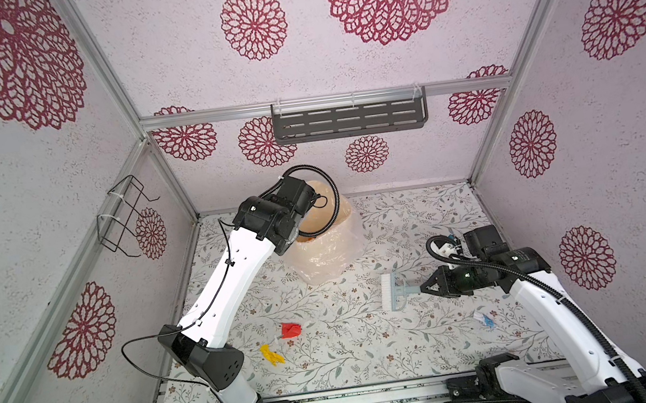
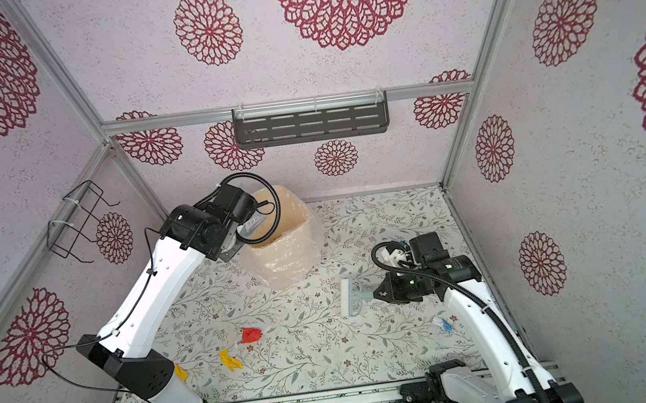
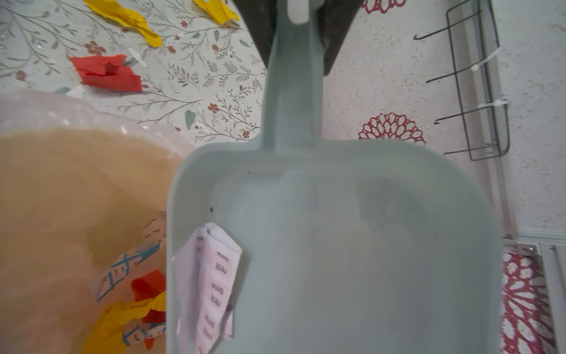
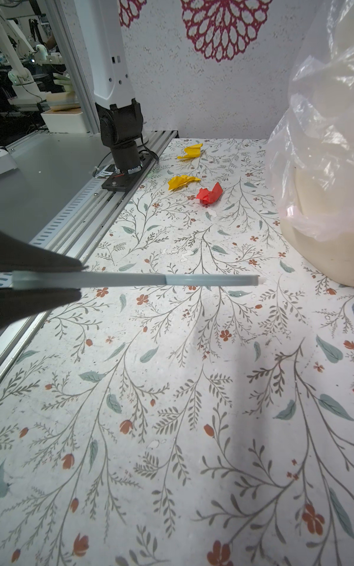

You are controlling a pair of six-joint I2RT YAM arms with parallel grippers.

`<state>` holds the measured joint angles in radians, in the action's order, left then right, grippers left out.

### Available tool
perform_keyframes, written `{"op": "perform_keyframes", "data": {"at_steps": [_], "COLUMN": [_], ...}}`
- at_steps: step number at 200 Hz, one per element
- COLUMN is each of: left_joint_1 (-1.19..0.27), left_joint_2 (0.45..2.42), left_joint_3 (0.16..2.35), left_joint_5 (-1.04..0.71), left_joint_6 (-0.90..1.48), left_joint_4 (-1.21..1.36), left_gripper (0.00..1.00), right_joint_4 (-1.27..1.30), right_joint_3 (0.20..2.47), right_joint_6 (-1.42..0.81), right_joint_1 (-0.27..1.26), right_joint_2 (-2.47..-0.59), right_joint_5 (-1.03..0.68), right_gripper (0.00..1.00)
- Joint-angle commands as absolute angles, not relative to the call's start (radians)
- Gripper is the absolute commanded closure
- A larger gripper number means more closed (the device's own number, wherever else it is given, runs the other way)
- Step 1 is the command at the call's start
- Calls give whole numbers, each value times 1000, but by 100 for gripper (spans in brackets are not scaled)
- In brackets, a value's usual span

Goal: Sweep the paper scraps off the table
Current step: 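Raise the dustpan over the cream bin and tip it with the left gripper, then lower the empty dustpan near the red scrap with left gripper while right brush approaches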

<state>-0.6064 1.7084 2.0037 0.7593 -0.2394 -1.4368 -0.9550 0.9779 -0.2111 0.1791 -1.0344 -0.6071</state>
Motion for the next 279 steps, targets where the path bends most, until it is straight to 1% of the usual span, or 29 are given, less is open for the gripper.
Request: {"op": "perform_keyframes", "data": {"at_steps": [1, 16, 34, 54, 69, 108, 136, 154, 169, 194, 239, 258, 279], "left_joint_1": [-657, -689, -722, -736, -734, -735, -734, -734, -735, -738, -746, -744, -744], "left_joint_2": [1715, 1701, 1673, 1643, 1632, 1622, 1614, 1588, 1552, 1471, 1258, 1155, 1070], "left_joint_3": [1959, 1902, 1837, 1768, 1749, 1755, 1821, 1844, 1844, 1802, 1648, 1584, 1528], "left_joint_5": [950, 1044, 1115, 1161, 1169, 1161, 1100, 1049, 990, 877, 617, 523, 447], "left_joint_6": [-382, -477, -589, -702, -724, -655, -505, -391, -291, -131, 104, 183, 252], "left_joint_4": [-1293, -1201, -1080, -976, -958, -1006, -1121, -1177, -1217, -1260, -1272, -1263, -1267], "left_gripper": [100, 100, 100, 100, 100, 100, 100, 100, 100, 100, 100, 100, 100], "right_joint_4": [-965, -965, -959, -941, -930, -914, -884, -841, -776, -615, -261, -99, 44], "right_joint_3": [993, 988, 981, 967, 957, 942, 917, 892, 862, 806, 710, 677, 677], "right_joint_6": [-187, -187, -189, -204, -214, -230, -261, -305, -371, -521, -786, -875, -928], "right_joint_1": [172, 172, 172, 172, 172, 173, 179, 209, 268, 420, 688, 800, 895], "right_joint_2": [-1026, -1025, -1020, -1008, -1001, -992, -975, -960, -945, -937, -952, -990, -1079], "right_joint_5": [-621, -618, -617, -625, -632, -650, -672, -672, -659, -614, -502, -438, -383], "right_gripper": [100, 100, 100, 100, 100, 100, 100, 100, 100, 100, 100, 100, 100]}}
